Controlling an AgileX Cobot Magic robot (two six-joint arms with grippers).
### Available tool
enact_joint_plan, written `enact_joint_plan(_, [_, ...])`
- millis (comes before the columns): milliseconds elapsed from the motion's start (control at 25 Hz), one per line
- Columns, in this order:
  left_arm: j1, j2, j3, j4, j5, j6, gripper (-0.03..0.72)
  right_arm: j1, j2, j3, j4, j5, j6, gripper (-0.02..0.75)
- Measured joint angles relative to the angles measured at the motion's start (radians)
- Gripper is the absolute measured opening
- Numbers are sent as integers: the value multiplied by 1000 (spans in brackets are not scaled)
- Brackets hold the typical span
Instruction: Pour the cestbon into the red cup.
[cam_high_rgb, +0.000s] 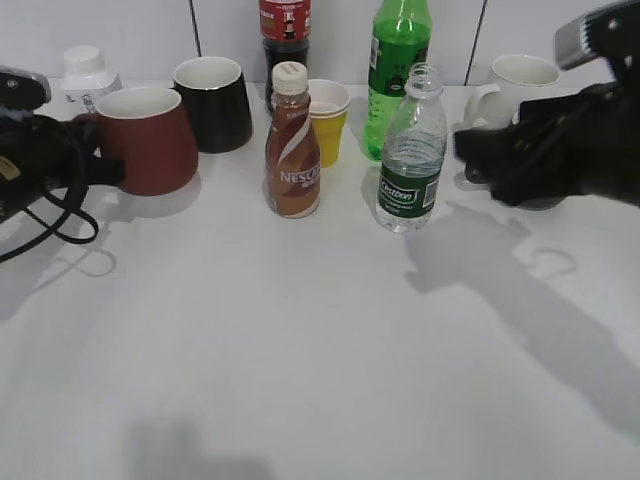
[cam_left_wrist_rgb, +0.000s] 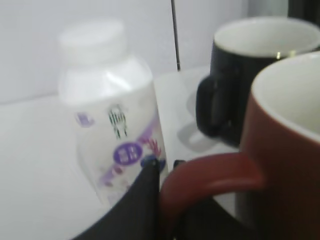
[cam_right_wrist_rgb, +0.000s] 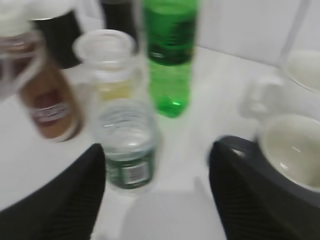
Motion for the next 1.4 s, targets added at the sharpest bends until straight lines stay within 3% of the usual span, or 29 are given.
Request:
enact_joint_plan(80, [0, -26, 0, 0, 16, 0, 43, 10, 27, 7, -62, -44, 13, 603])
enact_joint_plan(200, [0, -64, 0, 4, 35, 2, 43, 12, 105, 12, -75, -94, 20, 649])
enact_joint_plan(400, [0, -160, 7, 6, 113, 3, 43, 12, 242, 8, -59, -259, 9, 652])
enact_joint_plan(600, [0, -266, 44, 16, 138, 3, 43, 12, 360, -10, 98, -302, -92, 652])
enact_joint_plan(840, [0, -357, 116, 39, 186, 3, 43, 12, 468, -27, 91, -469, -116, 647])
enact_joint_plan(1400, [-2, -498, 151, 83, 355, 4, 43, 12, 642, -205, 103, -499, -135, 628])
